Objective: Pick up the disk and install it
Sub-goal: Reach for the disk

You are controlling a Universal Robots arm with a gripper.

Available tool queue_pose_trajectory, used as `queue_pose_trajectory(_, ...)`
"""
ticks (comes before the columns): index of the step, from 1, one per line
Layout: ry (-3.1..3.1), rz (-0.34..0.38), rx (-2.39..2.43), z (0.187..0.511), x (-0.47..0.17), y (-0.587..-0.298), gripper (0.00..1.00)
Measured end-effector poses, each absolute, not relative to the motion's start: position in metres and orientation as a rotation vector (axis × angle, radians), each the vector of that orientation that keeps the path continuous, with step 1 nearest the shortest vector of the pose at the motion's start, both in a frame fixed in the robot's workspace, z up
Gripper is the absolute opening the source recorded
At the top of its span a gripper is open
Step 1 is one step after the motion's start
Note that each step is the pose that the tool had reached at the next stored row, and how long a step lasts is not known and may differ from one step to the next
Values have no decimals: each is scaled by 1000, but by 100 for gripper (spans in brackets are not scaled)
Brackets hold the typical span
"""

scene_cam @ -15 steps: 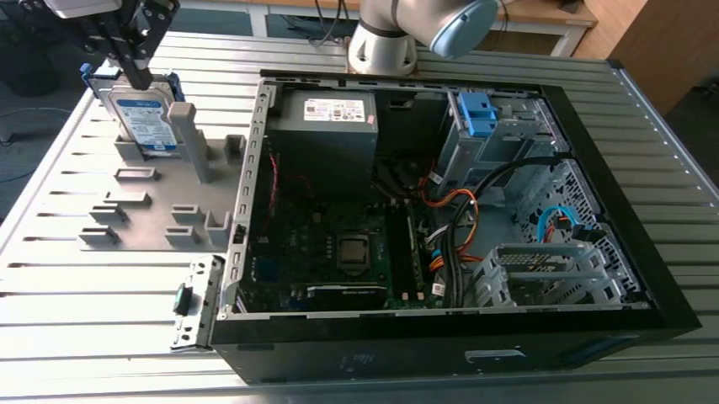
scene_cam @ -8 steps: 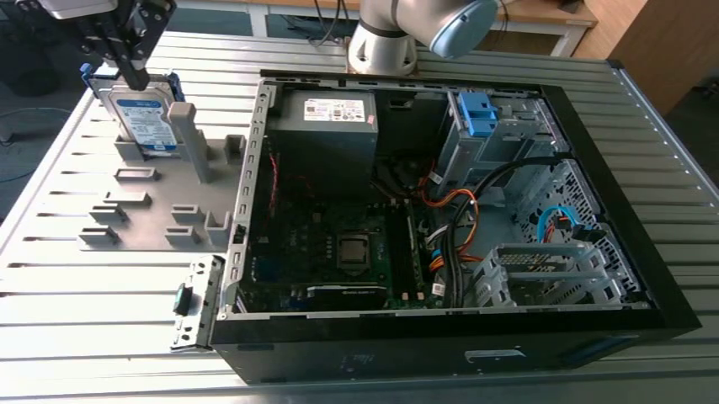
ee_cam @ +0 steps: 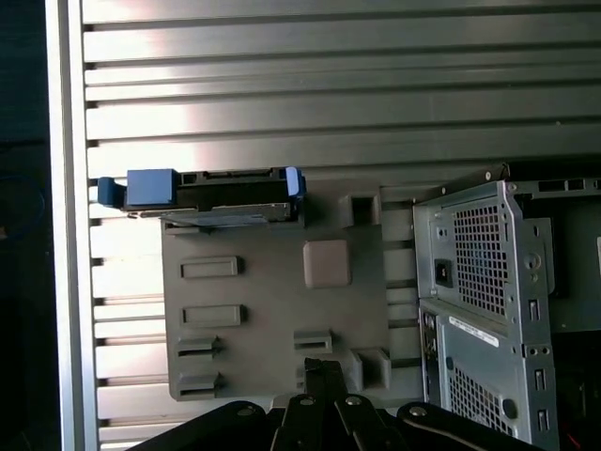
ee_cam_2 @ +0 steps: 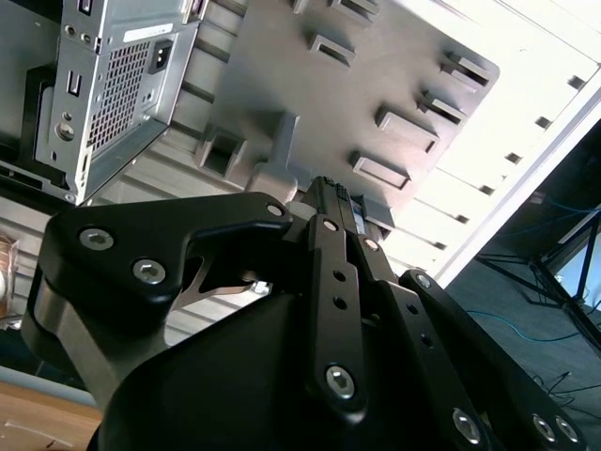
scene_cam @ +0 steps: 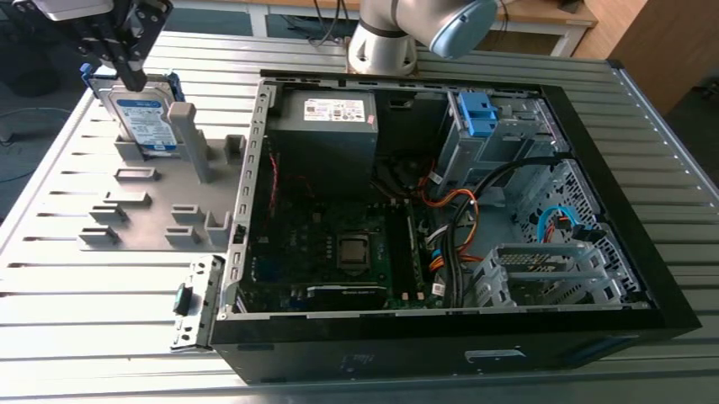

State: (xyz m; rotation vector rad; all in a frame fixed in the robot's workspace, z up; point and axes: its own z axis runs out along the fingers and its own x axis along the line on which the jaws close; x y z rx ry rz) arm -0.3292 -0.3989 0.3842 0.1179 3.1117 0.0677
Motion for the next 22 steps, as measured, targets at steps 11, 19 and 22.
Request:
queue_pose_trajectory(11, 3112, 68, 118, 383, -333, -399, 11)
queue_pose_trajectory(19, 3112, 68, 118, 383, -336, -399, 11)
queue_pose_trajectory(22, 3112, 68, 118, 382, -337, -399, 11)
